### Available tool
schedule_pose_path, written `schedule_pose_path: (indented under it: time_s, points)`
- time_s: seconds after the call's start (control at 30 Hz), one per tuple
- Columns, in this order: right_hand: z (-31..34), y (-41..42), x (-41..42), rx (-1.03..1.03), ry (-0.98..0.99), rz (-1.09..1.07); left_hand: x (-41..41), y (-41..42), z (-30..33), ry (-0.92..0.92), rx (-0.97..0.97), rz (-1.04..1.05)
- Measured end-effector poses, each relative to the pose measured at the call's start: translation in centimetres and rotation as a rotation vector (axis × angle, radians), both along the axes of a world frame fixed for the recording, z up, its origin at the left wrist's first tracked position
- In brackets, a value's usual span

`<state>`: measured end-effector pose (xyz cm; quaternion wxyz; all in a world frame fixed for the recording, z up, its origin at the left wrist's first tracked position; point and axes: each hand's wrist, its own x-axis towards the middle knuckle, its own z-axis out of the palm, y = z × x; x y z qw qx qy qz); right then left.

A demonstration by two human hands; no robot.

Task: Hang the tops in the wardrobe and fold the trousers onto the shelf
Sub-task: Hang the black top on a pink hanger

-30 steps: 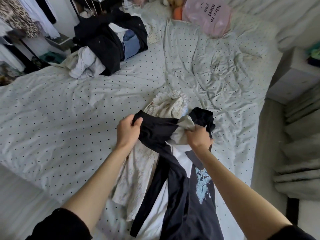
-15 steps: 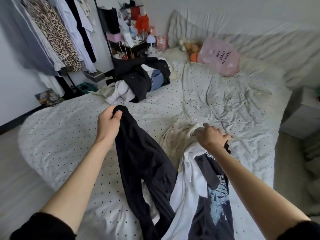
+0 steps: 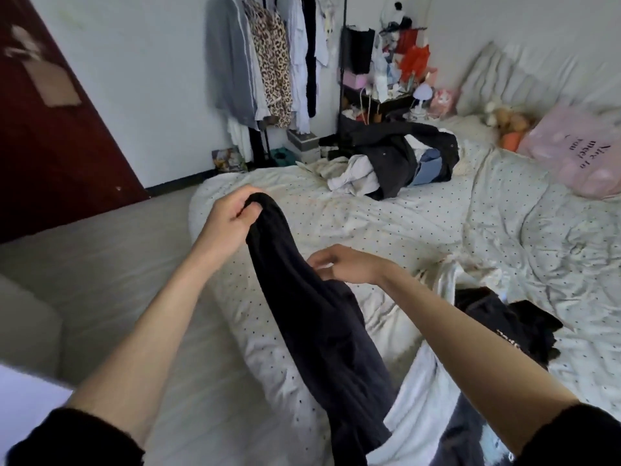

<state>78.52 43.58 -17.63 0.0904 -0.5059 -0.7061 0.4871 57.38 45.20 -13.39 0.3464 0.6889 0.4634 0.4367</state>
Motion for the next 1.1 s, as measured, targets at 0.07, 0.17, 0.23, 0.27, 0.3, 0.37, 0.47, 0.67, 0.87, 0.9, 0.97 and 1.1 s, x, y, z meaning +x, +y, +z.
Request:
schedule_pose_path:
  time_s: [0.07, 0.17, 0.23, 0.27, 0.3, 0.37, 0.47, 0.67, 0.87, 0.9, 0.97, 1.1]
  points:
    - [0.2, 0.1, -3.1, -0.010, -0.035, 0.067, -3.9, -0.9, 0.9, 0.008, 0.046, 0.096]
    - [0.4, 0.5, -9.2, 0.085, -0.178, 0.158, -10.6, -2.8, 1.9, 0.009, 0.093, 0.242]
    - [0.5, 1.0, -12.3, 0.184, -0.342, 0.192, -14.7, -4.3, 1.7, 0.013, 0.092, 0.339]
    - [0.5, 1.0, -14.4, 0.239, -0.406, 0.218, -17.5, -5.6, 1.4, 0.028, 0.080, 0.400]
    - [0.5, 1.0, -16.0, 0.301, -0.453, 0.234, -19.7, -6.7, 0.9, 0.044, 0.063, 0.448]
    - [0.6, 0.8, -20.8, 0.426, -0.477, 0.290, -25.1, -9.5, -0.5, 0.036, 0.004, 0.569]
    - [0.7, -0.3, -28.2, 0.560, -0.422, 0.359, -31.7, -13.5, -2.7, -0.014, -0.075, 0.745]
    - [0.4, -2.1, -40.4, 0.671, -0.392, 0.584, -40.6, -20.8, -3.8, -0.053, -0.118, 0.966]
    - [1.2, -3.7, -50.3, 0.514, -0.145, 0.727, -48.0, -25.8, -5.1, 0.030, -0.256, 1.224]
    - [1.5, -4.1, -52.1, 0.486, -0.095, 0.754, -49.2, -26.6, -5.3, 0.045, -0.278, 1.263]
    - [1.9, -4.5, -55.9, 0.420, -0.021, 0.828, -51.4, -28.2, -5.0, 0.066, -0.293, 1.349]
    - [3.0, -4.6, -62.0, 0.340, 0.056, 1.015, -54.6, -31.7, -3.7, 0.008, -0.257, 1.491]
